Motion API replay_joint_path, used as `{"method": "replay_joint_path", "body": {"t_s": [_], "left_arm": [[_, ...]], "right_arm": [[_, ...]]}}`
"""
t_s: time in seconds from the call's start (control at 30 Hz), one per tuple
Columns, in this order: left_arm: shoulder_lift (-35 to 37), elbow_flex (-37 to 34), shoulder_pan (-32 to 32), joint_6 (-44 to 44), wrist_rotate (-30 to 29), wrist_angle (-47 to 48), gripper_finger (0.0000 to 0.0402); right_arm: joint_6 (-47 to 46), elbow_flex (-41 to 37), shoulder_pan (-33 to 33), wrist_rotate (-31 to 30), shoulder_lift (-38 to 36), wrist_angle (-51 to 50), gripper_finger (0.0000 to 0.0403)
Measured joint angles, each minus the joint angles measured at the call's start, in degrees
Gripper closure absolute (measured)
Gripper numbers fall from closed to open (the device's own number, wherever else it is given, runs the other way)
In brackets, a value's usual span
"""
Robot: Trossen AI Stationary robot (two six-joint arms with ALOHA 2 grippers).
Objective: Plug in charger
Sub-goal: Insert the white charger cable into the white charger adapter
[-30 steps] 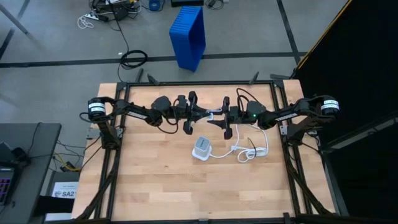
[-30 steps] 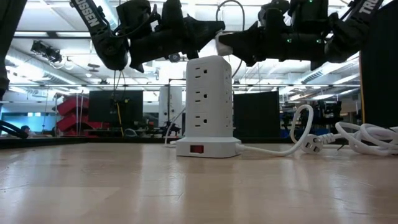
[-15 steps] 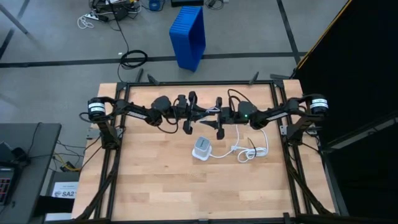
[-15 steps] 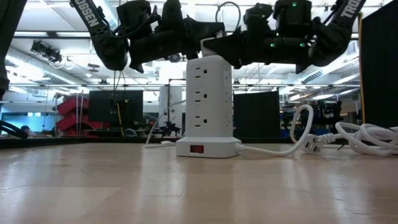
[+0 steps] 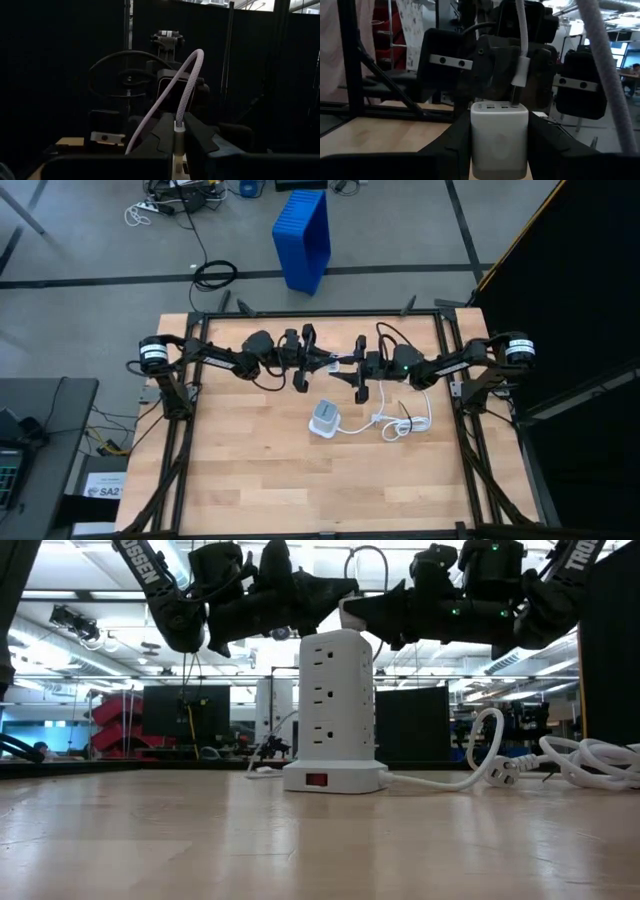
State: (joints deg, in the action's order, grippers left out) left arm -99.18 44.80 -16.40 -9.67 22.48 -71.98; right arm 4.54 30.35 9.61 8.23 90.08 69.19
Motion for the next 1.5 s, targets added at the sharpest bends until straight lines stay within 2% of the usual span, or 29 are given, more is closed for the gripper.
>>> {"method": "replay_joint_path", "body": {"t_s": [0.2, 0.67, 0.87, 1.37, 1.5], "left_arm": [[0.0, 0.0, 0.0, 0.0, -0.1, 0.6, 0.04], [0.1, 0.3, 0.1, 1.1, 0.0, 1.9, 0.04], [0.0, 0.2, 0.0, 2.0, 0.0, 1.7, 0.04], [0.0, 0.1, 0.0, 3.1, -0.1, 3.5, 0.04], [0.0, 0.0, 0.0, 1.5, -0.1, 2.9, 0.0382]], "right_arm": [[-0.2, 0.0, 0.0, -2.8, 0.0, 0.3, 0.0293], [-0.5, 0.0, -0.8, -2.9, 0.2, 4.1, 0.0293], [-1.9, 0.0, -1.0, -6.0, 0.2, 5.0, 0.0293], [-1.7, 0.0, -1.0, -5.2, 0.2, 7.2, 0.0293], [-1.5, 0.0, -1.0, -5.9, 0.2, 6.9, 0.0293]]}}
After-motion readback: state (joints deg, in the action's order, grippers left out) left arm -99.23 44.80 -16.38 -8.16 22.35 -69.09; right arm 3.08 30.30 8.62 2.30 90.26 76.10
